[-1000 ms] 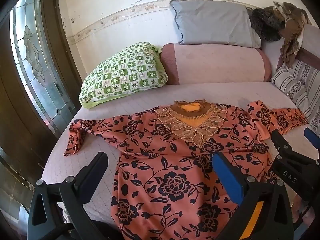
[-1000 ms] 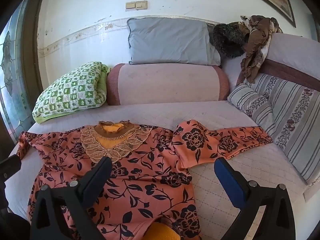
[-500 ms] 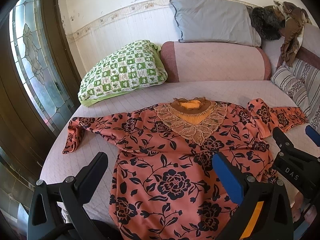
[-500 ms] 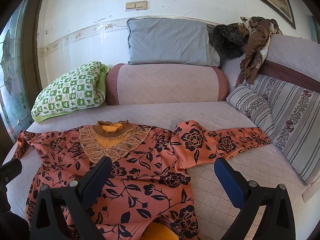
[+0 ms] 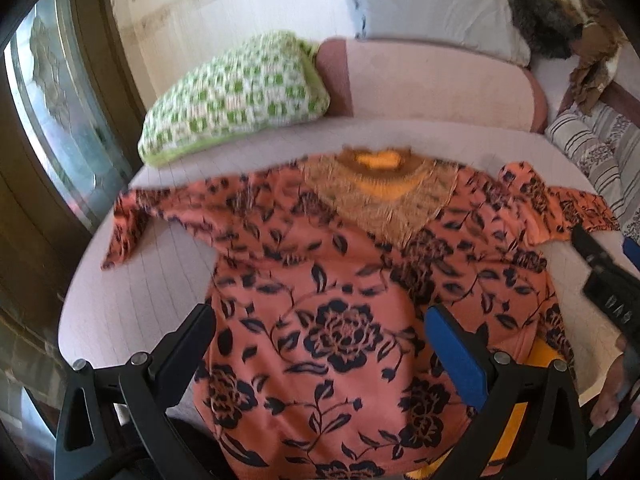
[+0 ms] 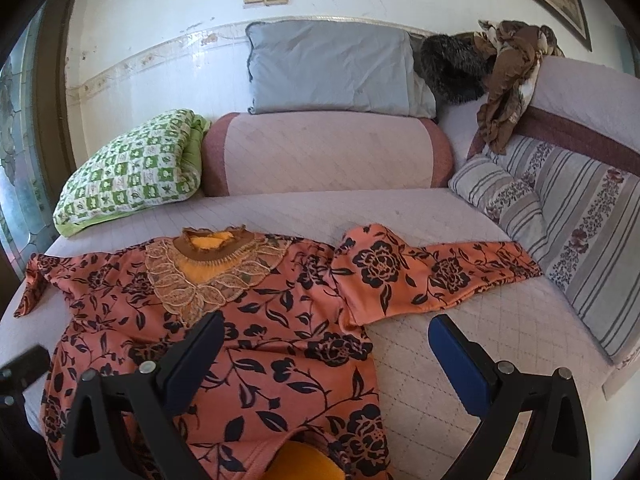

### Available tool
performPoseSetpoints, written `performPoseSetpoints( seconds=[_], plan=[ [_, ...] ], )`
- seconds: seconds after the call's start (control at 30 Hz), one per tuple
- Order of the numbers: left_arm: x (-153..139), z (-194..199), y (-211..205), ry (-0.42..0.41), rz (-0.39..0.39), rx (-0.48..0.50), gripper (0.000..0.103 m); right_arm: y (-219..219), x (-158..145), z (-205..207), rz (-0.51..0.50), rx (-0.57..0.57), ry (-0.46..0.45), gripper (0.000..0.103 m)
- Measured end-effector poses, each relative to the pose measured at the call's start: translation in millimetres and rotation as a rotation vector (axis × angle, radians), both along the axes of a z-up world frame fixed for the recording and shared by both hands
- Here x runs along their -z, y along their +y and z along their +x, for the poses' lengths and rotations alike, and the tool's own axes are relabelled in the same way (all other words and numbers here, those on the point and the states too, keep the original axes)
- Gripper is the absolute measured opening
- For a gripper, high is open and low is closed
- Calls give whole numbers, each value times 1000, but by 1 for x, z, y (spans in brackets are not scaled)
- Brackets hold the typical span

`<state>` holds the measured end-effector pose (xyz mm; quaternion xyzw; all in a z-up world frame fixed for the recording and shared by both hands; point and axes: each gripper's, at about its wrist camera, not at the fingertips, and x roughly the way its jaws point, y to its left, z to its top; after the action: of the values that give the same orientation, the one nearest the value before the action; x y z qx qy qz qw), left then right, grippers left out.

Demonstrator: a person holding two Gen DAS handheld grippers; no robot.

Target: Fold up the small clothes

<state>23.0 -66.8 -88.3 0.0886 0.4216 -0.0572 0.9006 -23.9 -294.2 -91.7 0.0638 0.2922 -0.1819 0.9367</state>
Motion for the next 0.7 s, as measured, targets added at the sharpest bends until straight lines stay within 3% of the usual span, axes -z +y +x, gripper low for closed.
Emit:
performPoseSetpoints(
  seconds=[0.17,0.37,0.7],
  plan=[
    [6,2,6,1,-1,-34,103,-21,12,1,71,54,36,103],
    [1,1,4,-36,36,-39,103,-33,21,0,55,82,35,103],
    [-18,1,20,-94,19,-77,103,-22,19,3,18,59,70,103]
  ],
)
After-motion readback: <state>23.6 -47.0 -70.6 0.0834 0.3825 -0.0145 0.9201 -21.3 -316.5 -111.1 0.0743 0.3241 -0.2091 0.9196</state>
